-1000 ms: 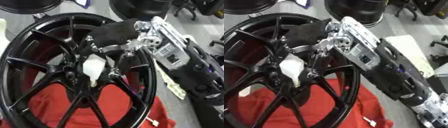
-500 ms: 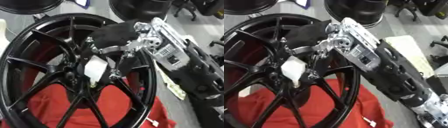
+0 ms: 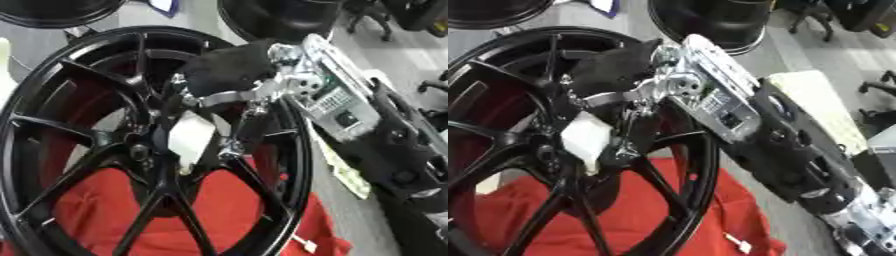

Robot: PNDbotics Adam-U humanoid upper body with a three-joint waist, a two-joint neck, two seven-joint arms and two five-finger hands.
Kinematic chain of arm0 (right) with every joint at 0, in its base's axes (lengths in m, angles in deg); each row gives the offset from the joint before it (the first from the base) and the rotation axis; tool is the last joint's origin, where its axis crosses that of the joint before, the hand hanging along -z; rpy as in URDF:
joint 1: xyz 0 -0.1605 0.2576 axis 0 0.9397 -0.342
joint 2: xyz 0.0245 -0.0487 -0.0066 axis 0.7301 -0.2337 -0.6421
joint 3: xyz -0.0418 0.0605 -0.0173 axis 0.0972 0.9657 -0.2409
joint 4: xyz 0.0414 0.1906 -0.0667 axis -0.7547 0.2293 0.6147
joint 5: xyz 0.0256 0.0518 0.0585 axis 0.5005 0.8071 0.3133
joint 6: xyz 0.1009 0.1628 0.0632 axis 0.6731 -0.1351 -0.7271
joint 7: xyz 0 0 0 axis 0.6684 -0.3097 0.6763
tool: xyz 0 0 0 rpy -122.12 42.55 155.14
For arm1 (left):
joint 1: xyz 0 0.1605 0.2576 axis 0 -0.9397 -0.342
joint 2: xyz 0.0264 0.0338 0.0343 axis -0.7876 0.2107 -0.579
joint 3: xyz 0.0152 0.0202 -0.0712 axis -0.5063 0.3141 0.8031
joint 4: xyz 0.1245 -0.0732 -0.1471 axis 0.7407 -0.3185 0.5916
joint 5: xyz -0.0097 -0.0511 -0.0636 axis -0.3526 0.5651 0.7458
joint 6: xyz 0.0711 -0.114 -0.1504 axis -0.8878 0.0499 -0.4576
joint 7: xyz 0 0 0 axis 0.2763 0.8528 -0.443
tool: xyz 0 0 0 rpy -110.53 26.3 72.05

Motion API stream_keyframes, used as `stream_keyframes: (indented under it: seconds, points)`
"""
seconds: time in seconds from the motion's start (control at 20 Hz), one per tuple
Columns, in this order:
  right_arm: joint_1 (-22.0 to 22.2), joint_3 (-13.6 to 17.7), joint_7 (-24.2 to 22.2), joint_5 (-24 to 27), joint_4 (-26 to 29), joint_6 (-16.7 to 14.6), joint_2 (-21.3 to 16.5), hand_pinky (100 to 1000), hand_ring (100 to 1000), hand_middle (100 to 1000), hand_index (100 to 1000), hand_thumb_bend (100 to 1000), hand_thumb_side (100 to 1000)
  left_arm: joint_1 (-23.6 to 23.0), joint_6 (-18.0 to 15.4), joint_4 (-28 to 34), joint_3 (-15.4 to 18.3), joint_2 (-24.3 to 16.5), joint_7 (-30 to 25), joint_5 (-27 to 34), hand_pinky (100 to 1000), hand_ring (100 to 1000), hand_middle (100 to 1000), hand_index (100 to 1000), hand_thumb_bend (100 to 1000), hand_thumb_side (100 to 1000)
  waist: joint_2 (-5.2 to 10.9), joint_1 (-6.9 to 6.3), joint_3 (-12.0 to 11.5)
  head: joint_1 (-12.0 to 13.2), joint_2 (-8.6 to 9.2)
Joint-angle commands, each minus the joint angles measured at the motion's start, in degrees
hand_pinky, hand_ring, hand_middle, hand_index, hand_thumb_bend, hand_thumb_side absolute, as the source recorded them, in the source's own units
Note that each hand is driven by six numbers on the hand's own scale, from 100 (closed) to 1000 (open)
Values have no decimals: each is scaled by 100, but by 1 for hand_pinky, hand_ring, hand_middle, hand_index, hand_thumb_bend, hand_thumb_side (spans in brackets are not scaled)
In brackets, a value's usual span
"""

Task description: Pull the pin out of the wheel hub.

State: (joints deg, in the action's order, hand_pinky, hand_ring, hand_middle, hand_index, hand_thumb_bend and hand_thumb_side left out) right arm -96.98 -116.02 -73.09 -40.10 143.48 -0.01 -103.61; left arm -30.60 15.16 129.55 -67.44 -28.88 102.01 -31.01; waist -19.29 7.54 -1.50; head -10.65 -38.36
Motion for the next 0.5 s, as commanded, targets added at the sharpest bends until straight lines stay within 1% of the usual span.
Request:
stream_keyframes:
  seconds: [0.05,0.5]
  points:
    - [-89,138,-177,99,167,-91,-98,797,746,446,592,234,100,17,-9,66,15,-54,-38,-40,755,618,549,667,100,810,107,-50,3,-22,82]
    - [-122,314,-156,337,344,309,-144,762,679,344,511,156,100,12,3,52,24,-50,-54,-39,757,619,550,667,100,811,126,-53,1,-47,105]
